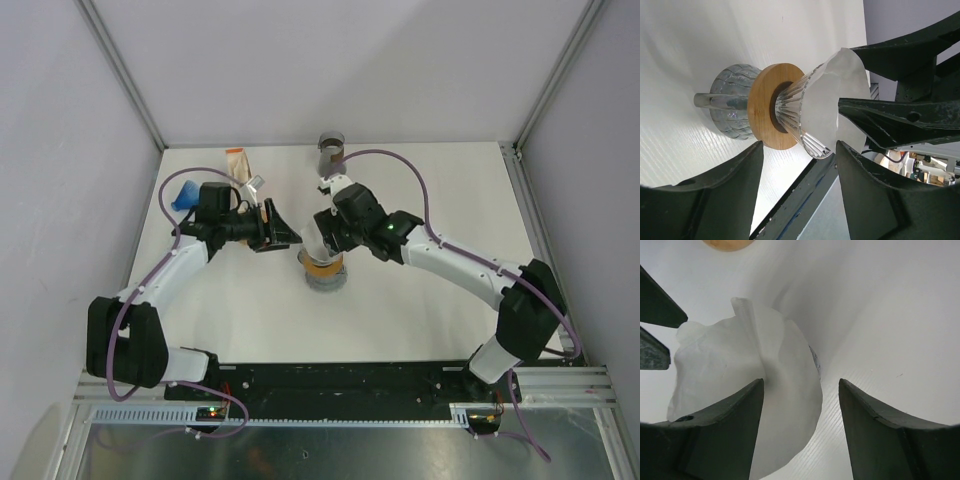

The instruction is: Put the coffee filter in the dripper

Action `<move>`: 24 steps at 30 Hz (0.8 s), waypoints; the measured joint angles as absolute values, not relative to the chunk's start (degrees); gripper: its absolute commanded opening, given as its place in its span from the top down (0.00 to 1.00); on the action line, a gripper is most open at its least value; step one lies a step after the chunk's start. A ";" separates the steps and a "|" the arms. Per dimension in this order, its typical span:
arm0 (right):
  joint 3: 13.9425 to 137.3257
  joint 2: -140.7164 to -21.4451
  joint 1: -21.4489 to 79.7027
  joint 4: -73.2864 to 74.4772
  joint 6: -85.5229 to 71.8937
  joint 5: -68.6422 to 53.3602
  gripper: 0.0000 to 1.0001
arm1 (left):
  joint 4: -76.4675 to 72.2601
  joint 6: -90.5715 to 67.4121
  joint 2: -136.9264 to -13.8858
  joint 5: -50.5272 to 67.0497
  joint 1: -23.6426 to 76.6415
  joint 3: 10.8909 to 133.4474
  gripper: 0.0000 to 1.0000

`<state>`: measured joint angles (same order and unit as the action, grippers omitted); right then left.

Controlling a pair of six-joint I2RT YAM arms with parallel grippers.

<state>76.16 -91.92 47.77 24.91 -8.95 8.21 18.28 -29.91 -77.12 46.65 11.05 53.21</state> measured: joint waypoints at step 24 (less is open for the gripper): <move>86.74 -92.47 52.88 29.50 -1.80 10.31 0.98 | 19.25 -24.64 -72.38 47.57 4.05 53.19 0.24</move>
